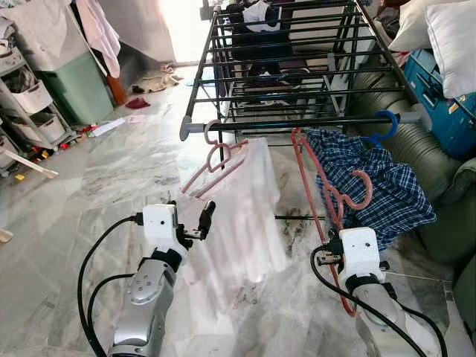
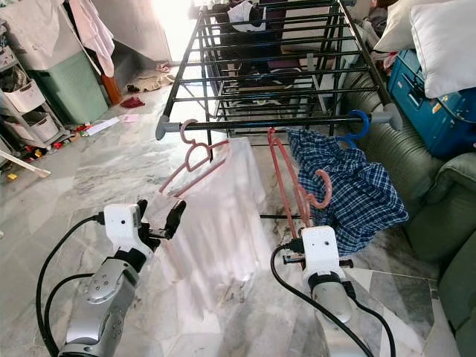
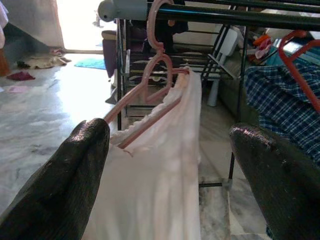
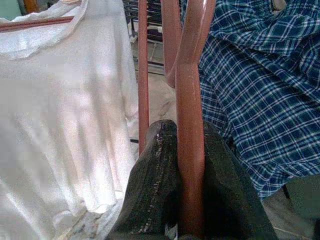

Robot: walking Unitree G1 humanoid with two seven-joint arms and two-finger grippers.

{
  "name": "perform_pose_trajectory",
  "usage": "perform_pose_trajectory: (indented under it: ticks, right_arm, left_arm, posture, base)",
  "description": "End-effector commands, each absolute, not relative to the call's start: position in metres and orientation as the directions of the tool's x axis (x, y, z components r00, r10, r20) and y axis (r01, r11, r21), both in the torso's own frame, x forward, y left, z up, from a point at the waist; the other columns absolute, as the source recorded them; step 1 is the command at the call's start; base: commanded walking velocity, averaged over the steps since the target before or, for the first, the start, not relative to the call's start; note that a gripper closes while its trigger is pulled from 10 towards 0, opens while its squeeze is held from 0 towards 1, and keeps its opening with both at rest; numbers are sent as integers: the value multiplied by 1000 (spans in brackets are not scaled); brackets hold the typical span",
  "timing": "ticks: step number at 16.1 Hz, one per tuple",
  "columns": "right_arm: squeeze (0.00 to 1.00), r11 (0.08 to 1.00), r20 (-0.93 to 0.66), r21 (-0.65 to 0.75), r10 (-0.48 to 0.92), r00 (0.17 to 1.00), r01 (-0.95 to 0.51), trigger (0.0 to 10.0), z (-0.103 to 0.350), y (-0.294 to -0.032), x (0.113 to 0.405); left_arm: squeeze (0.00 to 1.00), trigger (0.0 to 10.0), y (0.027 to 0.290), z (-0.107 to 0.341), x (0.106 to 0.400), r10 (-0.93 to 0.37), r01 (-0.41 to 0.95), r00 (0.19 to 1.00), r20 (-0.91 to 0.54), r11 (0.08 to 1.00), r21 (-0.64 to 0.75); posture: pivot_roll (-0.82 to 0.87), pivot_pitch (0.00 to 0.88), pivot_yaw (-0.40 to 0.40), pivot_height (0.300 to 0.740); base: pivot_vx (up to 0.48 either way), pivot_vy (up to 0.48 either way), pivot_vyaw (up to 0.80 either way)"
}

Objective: Hang hanger

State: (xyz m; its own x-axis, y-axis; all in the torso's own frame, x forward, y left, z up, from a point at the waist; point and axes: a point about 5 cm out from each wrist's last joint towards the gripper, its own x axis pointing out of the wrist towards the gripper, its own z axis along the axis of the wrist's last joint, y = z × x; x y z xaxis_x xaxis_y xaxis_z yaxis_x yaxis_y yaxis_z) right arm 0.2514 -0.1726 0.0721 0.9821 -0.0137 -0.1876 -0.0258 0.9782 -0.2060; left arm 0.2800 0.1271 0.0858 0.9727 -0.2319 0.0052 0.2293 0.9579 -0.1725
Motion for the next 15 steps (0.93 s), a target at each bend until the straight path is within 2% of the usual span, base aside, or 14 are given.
perform_pose_trajectory:
  ticks: [1,6,9,11,15]
  right_arm:
    - [0,980,-147,-191,21,989,-49,10000,82,-164,258]
    - [0,988,-247,-152,-7,969,-32,10000,66,-164,250]
    - [0,988,-303,-154,-21,953,-27,10000,52,-170,226]
    - [0,985,-327,-171,-30,945,-28,10000,48,-175,218]
    - [0,986,-474,-157,-27,880,-55,10000,25,-176,202]
  left_arm:
    - [0,10000,127,86,282,-246,244,969,8,956,-165]
    - [0,10000,128,86,282,-269,266,963,1,951,-156]
    - [0,10000,140,75,270,-264,257,964,-39,958,-124]
    - [0,10000,142,73,266,-259,253,964,-58,963,-95]
    - [0,10000,142,73,266,-272,266,960,-59,959,-94]
  posture:
    - [-182,0,101,740]
    - [-183,0,115,740]
    - [-173,0,125,740]
    - [-179,0,129,740]
    - [-183,0,132,740]
  base:
    - [296,0,0]
    - [342,0,0]
    - [351,0,0]
    - [0,0,0]
    - [0,0,0]
